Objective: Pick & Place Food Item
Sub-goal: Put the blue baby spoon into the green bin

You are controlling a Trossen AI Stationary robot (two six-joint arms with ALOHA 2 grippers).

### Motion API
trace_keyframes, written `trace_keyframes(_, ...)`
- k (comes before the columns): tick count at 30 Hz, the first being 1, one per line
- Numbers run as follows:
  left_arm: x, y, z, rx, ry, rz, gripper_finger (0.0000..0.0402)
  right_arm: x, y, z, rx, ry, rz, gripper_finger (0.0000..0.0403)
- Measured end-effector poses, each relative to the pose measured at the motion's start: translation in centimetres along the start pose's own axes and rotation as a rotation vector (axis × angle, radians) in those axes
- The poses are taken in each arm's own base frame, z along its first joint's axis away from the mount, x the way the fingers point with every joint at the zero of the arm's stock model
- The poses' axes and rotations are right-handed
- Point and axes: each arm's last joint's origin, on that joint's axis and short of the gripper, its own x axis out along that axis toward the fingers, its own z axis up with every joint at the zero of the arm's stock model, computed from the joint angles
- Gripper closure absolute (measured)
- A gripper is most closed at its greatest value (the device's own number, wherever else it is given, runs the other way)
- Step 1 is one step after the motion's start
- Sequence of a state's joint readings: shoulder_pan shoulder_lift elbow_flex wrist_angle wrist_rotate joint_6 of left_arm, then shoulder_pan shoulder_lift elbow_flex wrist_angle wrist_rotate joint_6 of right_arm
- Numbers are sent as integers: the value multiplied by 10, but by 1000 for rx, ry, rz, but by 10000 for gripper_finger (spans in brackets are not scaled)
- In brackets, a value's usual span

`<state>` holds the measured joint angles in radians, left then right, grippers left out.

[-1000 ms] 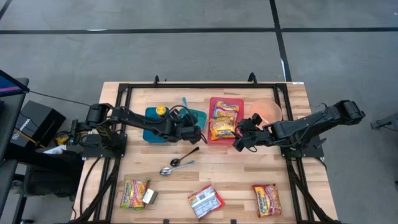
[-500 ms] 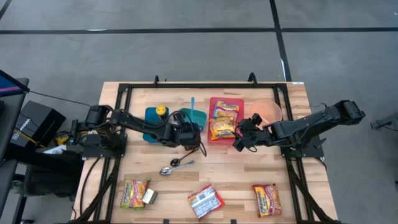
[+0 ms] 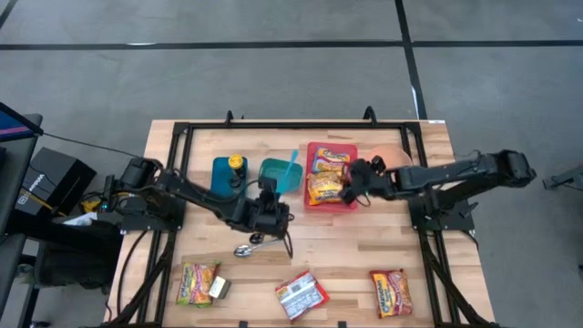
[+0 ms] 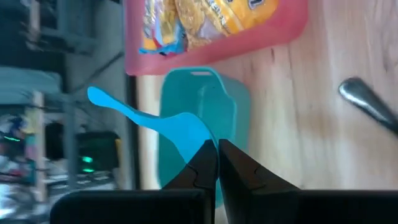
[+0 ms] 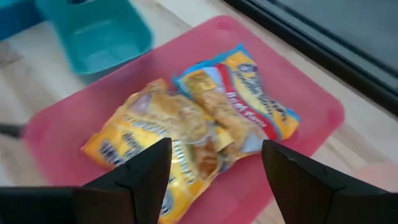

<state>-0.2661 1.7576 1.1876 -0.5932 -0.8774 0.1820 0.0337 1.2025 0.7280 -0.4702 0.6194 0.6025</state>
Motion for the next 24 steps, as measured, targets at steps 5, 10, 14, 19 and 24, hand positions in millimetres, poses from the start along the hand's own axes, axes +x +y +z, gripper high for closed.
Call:
trace_keyframes(5, 2, -12, -7, 77, -9, 69, 400, 12, -19, 15, 82, 21, 22, 158)
trace_keyframes(10, 5, -22, -12, 131, -23, 132, 401, 21, -34, 39, 167, -20, 235, 158)
trace_keyframes(14, 1, -26, -11, 156, -63, 152, 401, 27, -50, 52, 254, -26, 392, 158)
trace_keyframes(19, -5, -29, -7, 214, -123, 174, 401, 35, -67, 61, 354, 33, 620, 158)
trace_keyframes(24, -7, -34, -2, 324, -206, 122, 400, 32, -68, 72, 422, 21, 829, 158)
